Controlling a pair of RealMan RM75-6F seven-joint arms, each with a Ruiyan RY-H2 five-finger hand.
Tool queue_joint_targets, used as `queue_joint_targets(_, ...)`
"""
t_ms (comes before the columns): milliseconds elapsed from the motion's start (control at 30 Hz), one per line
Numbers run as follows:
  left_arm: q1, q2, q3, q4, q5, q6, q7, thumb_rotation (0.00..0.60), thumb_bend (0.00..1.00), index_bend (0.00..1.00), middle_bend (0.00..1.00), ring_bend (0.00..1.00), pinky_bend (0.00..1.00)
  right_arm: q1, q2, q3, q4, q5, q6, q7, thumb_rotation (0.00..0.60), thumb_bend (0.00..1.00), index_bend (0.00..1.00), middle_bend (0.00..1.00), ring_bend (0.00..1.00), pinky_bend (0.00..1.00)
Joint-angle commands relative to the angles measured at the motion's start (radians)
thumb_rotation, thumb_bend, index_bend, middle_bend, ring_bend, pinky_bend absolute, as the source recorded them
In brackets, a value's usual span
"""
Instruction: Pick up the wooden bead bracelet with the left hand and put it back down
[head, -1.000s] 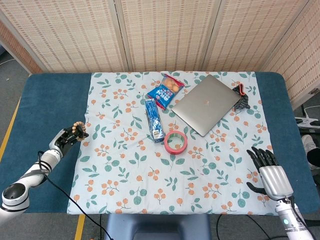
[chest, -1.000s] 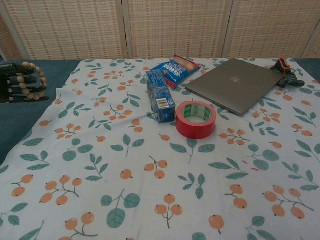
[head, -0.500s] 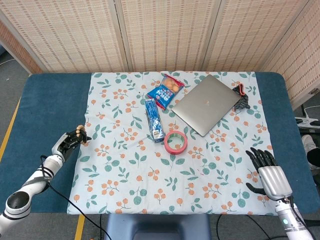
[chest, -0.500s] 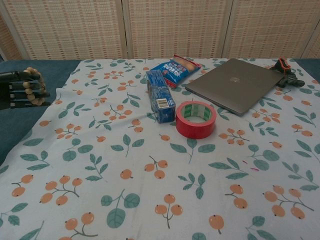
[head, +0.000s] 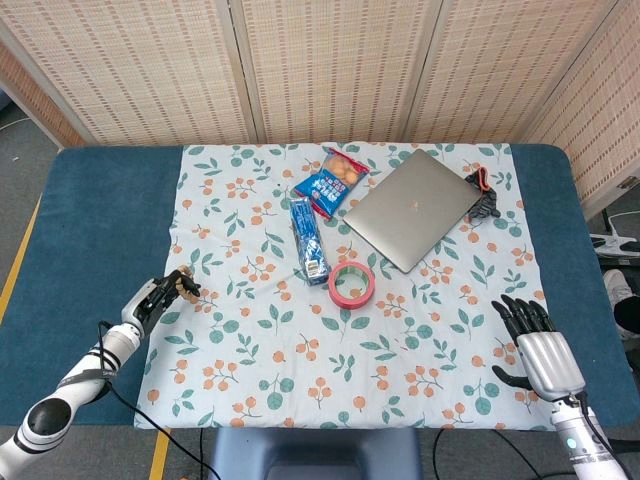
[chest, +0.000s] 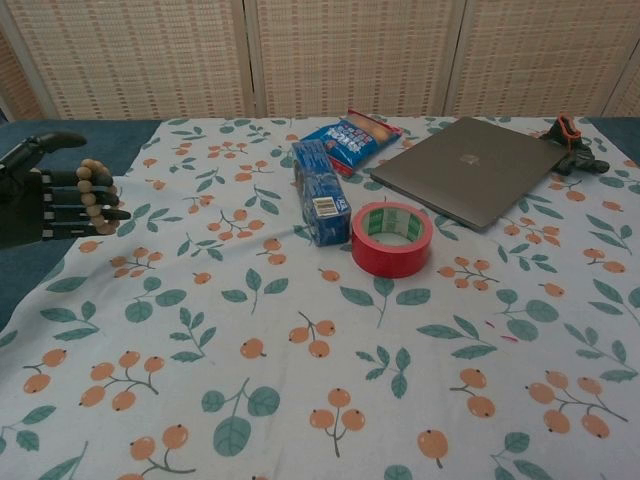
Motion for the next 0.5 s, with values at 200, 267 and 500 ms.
queue_joint_targets(200, -0.013, 0.019, 0.023, -0.008, 0.015, -0.044, -0.032, 0.248, 0.44, 0.51, 0.48, 0.18, 0.02, -0.002, -0.005, 0.003, 0.004, 0.001, 0.008, -0.010, 0.559, 0.11, 0.00, 0.00, 0.00, 0.00)
queue_joint_targets(267, -0.015, 0.020, 0.025, -0.007, 0.018, -0.047, -0.033, 0.252, 0.47, 0.52, 0.48, 0.17, 0.02, -0.002, -0.005, 0.003, 0.003, 0.001, 0.007, -0.009, 0.558, 0.11, 0.00, 0.00, 0.00, 0.00)
queue_joint_targets(500, -0.030, 0.020, 0.040, 0.001, 0.029, -0.044, -0.046, 0.260, 0.57, 0.59, 0.48, 0.17, 0.01, -0.001, -0.007, 0.004, 0.006, 0.002, 0.007, -0.008, 0.557, 0.11, 0.00, 0.00, 0.00, 0.00)
